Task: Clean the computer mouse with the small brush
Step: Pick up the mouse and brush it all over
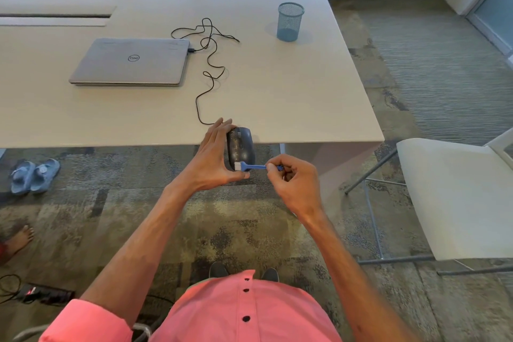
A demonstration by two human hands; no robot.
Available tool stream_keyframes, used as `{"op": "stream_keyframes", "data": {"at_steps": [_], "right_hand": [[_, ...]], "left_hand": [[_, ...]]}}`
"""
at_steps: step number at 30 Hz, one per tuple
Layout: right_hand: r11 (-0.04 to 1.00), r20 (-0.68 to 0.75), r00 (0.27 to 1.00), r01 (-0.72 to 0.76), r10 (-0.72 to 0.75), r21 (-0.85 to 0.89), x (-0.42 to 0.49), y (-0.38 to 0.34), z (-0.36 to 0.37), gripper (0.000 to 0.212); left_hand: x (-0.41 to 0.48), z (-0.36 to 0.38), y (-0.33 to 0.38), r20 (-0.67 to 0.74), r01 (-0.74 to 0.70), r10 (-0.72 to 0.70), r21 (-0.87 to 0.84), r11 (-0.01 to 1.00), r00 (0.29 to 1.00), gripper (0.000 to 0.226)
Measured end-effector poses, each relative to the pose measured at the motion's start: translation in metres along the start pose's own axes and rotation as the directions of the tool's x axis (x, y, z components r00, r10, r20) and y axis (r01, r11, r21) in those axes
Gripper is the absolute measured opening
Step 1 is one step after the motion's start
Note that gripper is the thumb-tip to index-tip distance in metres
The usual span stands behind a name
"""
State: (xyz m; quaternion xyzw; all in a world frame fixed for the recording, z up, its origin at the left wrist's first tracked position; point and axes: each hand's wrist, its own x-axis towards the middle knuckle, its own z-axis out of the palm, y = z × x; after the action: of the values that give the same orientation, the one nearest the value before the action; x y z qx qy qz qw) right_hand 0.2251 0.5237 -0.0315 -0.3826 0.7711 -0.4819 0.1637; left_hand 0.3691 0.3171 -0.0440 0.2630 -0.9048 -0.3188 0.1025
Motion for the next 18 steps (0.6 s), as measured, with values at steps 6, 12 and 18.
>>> {"op": "stream_keyframes", "data": {"at_steps": [6,12,18], "right_hand": [[0.924,-0.084,0.990,0.075,-0.115,-0.376,-0.002,0.005,-0.015,0.010],[0.997,-0.057,0.997,0.045,-0.049,-0.061,0.006,0.006,-0.021,0.008],[0.983,-0.072,0.997,-0.024,0.011,-0.181,0.009,0.001,-0.009,0.011]], "left_hand": [[0.003,-0.001,0.000,0.023,0.013,-0.013,-0.011,1.000,1.000,0.136],[0.008,0.003,-0.001,0.011,-0.003,0.003,0.008,1.000,1.000,0.135],[0.013,0.002,0.001,-0.006,-0.017,0.017,0.003,1.000,1.000,0.135]]}}
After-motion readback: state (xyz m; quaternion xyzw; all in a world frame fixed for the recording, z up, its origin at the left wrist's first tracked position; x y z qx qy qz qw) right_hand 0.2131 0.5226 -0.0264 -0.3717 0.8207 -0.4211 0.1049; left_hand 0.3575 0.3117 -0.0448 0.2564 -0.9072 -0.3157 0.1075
